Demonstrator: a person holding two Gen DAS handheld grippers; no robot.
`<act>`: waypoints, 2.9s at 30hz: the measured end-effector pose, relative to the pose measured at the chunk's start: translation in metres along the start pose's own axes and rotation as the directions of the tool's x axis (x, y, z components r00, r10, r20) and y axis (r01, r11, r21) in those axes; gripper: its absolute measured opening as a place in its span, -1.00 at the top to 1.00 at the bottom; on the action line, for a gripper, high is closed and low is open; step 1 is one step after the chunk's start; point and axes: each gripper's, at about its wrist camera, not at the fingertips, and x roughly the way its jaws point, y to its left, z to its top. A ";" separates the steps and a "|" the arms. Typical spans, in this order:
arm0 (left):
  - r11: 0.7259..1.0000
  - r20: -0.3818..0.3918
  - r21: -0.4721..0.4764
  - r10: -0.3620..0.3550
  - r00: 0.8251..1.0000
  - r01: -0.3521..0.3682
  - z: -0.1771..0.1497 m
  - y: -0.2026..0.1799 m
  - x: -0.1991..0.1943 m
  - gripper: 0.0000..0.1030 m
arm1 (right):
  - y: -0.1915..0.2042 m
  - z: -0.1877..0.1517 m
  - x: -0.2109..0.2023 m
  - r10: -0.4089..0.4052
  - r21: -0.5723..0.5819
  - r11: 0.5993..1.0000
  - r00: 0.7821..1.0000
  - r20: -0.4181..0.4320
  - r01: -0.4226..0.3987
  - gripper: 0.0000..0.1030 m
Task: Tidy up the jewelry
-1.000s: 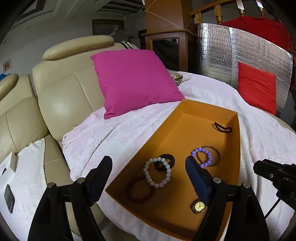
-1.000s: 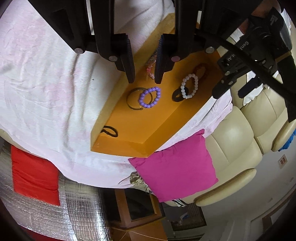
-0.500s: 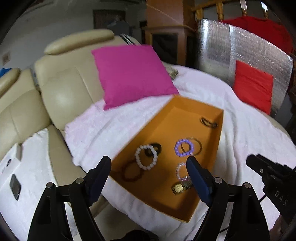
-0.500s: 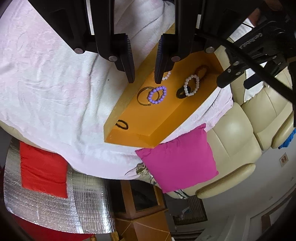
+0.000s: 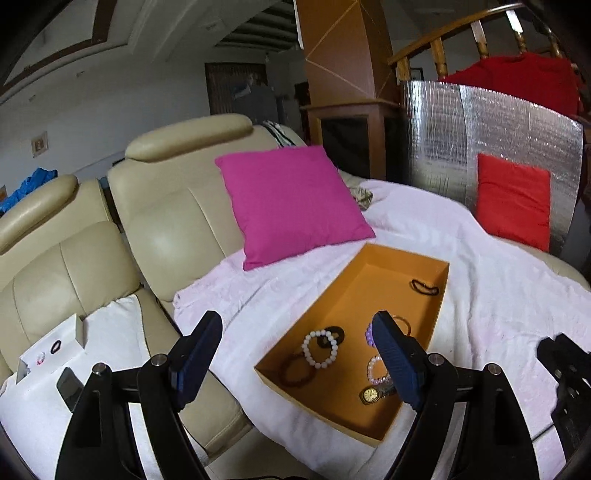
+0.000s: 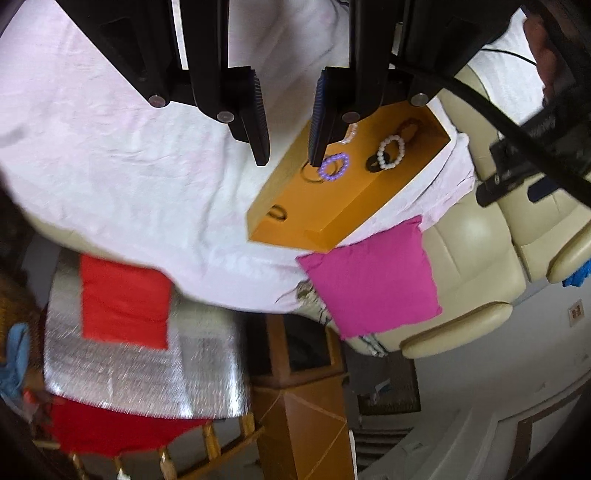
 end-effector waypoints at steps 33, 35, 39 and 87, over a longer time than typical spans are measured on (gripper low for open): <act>0.999 0.207 -0.035 0.011 0.978 -0.003 -0.002 0.069 -0.119 -0.96 | 0.064 -0.003 -0.127 -0.046 -0.035 0.998 0.993 0.108 0.050 -0.27; 0.999 0.200 -0.041 0.015 0.980 -0.007 -0.002 0.072 -0.116 -0.96 | 0.067 -0.003 -0.123 -0.043 -0.036 0.998 0.994 0.096 0.047 -0.27; 0.999 0.188 -0.040 0.017 0.982 -0.009 -0.002 0.074 -0.111 -0.96 | 0.072 -0.003 -0.117 -0.042 -0.034 0.998 0.996 0.080 0.045 -0.27; 0.999 0.140 -0.043 0.019 0.990 -0.013 -0.012 0.086 -0.078 -0.96 | 0.093 0.003 -0.080 -0.066 -0.025 0.997 0.998 0.014 0.066 -0.27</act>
